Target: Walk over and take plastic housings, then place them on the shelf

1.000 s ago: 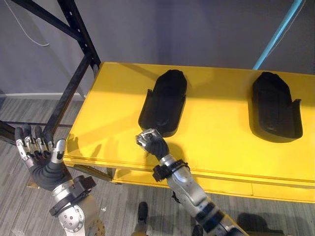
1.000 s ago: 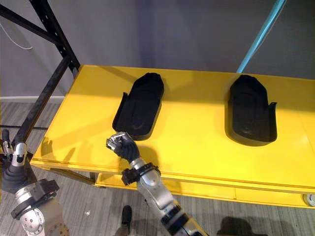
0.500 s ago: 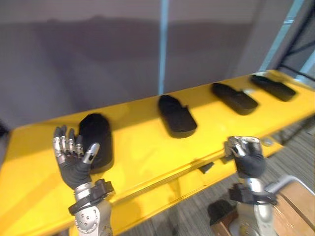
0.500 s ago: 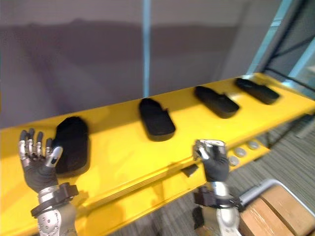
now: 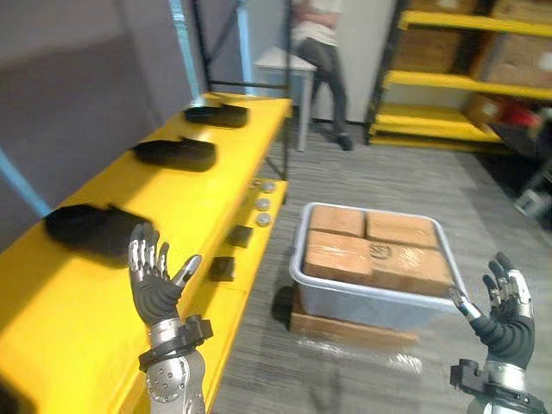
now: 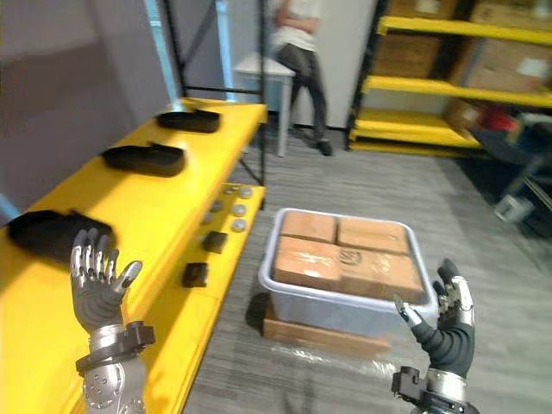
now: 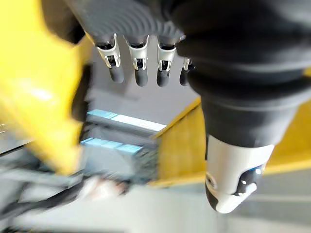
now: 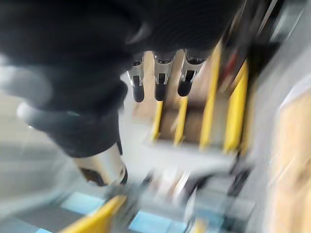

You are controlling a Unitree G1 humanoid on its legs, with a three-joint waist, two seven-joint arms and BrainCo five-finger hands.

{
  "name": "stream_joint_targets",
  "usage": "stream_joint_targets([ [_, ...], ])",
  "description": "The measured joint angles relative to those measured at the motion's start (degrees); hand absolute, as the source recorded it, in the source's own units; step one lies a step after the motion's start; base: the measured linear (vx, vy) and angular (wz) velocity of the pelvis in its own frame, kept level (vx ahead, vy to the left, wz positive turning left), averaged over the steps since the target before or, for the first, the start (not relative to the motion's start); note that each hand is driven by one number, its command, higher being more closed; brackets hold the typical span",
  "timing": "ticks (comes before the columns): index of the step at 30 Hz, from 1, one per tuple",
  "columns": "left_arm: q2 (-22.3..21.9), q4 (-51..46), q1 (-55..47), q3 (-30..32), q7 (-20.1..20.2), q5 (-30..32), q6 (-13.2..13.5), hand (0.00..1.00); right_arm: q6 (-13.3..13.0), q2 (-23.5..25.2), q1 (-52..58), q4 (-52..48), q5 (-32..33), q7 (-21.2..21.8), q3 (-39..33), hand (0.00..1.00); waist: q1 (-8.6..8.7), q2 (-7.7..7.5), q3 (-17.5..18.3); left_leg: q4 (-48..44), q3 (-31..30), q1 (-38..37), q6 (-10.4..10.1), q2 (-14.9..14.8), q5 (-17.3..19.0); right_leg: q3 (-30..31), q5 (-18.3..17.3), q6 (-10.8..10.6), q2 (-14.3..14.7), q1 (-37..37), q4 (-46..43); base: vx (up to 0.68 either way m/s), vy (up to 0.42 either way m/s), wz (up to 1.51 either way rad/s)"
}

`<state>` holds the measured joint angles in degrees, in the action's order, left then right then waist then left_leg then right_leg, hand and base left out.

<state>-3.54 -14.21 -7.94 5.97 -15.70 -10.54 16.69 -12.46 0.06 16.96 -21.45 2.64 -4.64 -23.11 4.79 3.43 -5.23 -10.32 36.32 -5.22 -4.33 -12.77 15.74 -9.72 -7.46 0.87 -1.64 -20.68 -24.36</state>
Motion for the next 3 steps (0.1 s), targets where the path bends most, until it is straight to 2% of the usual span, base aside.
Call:
stream_joint_targets([
  [1,0.4,1.1,0.0,0.5,0.1,0.0,-1.0,0.00,0.2,0.0,0.9,-0.1,-0.5,-0.1,0.1,0.00,0.93,-1.92,-0.1,0.6,0.4,-0.9,0.4,1.8,-0.8,2.2,-2.4,-2.7,-2.6,3.0,-2.5,0.01,-0.159,-1.04],
  [2,0.3,3.3,0.4,0.8,0.2,0.0,-1.4,0.00,0.3,-0.8,-0.8,1.2,-0.8,-0.1,0.1,0.00,0.68,-1.22,-1.2,0.2,-0.1,-1.7,-1.0,1.4,-1.7,5.2,-3.2,-1.8,-0.3,6.4,4.0,0.03,-0.170,-0.91],
  [3,0.7,4.4,0.4,1.2,0.6,0.0,-2.0,0.00,0.4,-1.2,-1.6,2.3,-0.8,-0.2,0.6,0.00,0.78,-0.96,-1.3,-0.2,-0.9,-1.6,-0.1,1.1,-2.5,5.9,-1.8,-1.2,0.7,7.2,6.4,0.02,-0.118,-0.67],
])
